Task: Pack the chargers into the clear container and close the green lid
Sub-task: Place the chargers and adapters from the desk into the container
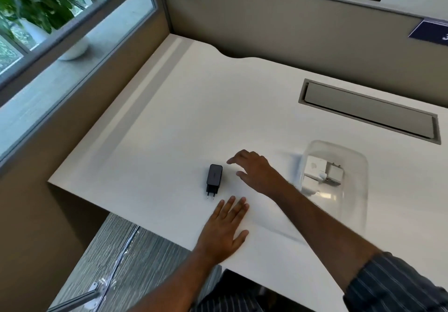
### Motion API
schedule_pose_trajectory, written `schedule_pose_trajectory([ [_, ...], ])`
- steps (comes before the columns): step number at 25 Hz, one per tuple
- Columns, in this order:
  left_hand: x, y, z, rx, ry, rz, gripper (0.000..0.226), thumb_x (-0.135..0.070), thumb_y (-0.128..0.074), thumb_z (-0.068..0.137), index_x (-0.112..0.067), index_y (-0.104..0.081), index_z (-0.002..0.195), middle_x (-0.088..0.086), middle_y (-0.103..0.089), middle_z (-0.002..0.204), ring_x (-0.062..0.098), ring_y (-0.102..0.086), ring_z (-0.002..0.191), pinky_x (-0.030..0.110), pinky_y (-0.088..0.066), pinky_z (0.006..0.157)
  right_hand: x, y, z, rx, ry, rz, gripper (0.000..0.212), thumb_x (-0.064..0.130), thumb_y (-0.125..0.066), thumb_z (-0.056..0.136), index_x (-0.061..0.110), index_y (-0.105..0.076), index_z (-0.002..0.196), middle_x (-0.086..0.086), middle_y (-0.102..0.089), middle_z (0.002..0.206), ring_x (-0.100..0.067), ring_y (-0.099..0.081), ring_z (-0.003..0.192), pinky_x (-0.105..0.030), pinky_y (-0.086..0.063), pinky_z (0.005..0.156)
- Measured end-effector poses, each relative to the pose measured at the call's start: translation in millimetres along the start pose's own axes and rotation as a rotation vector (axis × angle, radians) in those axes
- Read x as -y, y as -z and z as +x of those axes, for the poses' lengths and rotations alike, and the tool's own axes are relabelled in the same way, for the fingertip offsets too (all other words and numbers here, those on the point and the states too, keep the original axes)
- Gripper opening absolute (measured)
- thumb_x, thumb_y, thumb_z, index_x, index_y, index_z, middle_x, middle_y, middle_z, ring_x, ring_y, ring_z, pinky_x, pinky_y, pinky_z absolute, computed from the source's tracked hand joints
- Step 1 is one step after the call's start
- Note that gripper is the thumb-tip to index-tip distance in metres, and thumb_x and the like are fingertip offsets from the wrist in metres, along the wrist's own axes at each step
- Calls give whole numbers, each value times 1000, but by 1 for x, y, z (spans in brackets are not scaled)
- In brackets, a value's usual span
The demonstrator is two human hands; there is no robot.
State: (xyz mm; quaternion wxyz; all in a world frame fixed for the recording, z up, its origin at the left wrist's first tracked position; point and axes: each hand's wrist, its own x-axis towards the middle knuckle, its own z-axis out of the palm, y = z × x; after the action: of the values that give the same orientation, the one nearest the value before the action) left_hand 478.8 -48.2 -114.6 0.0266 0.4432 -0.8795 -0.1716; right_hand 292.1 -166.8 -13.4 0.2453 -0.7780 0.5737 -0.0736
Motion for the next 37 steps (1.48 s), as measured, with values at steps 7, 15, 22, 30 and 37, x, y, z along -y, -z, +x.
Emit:
schedule_pose_trajectory([
  [7,4,2,-7,-7,-14,-5,70,-56,-30,105,-26,-7,164,-6,-2,173,17,1,160,45,-17,129,10,-34,43,214,243,-209,78,-9,-44,91,38,-34,153,5,-22,166,-25,-36,138,-38,-42,102],
  [15,5,1,-6,0,-12,10,70,-55,-33,105,-24,-13,164,-4,-3,173,19,-1,160,43,-11,127,9,-41,48,139,257,-225,57,5,-62,88,28,-52,139,8,-46,151,-21,-52,122,-34,-42,88],
  [22,9,6,16,42,-24,16,65,-57,-32,104,-26,-25,160,-5,-12,173,18,-5,160,51,-22,127,-14,-10,29,7,85,-86,46,22,-71,87,27,-56,131,10,-60,130,-19,-56,109,-36,-46,90],
  [30,8,14,58,34,-76,31,66,-57,-32,103,-26,-27,160,-4,-15,172,23,-12,159,55,-20,126,-49,51,-43,-267,-173,42,41,36,-72,86,31,-52,122,13,-60,113,-14,-51,96,-31,-45,79],
  [37,2,19,100,14,-137,49,66,-55,-38,102,-24,-31,159,-2,-21,171,24,-18,158,53,-17,125,-78,80,-113,-461,-378,87,42,31,-73,84,33,-53,121,18,-60,112,-13,-54,94,-30,-46,79],
])
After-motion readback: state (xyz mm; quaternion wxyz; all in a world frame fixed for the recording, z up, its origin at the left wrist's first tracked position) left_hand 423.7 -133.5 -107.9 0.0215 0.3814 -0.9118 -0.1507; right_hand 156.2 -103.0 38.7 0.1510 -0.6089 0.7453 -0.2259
